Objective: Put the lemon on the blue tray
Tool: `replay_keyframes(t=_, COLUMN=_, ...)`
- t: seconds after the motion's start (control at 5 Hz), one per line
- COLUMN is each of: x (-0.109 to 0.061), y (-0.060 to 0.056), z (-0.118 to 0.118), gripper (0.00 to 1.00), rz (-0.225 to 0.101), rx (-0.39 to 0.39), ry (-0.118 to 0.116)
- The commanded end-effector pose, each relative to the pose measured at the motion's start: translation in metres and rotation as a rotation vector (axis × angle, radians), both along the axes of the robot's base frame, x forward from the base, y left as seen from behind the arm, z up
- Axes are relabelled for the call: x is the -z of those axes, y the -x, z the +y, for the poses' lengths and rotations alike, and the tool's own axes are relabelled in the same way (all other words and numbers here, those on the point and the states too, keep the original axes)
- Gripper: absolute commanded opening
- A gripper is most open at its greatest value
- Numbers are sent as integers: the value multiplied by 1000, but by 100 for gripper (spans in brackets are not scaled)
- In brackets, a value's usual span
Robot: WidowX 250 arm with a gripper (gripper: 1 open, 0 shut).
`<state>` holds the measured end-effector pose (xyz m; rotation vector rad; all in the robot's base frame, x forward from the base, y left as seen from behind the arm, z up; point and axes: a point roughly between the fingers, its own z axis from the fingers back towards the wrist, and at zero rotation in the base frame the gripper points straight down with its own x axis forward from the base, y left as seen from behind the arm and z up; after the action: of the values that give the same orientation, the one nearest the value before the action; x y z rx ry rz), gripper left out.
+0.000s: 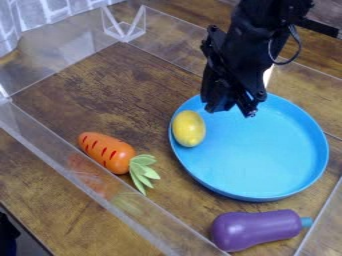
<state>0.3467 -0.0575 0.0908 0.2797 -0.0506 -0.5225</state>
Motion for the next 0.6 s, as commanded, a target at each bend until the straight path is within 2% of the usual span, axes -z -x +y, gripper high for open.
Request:
replay_keyframes(t=0.0, x=-24, y=1, z=-9, gripper=0, rz=-80, rx=30, ry=28)
replay_keyframes(t=0.4, x=-19, y=1, z=-10, gripper=0, rz=-83, rx=34, ry=41)
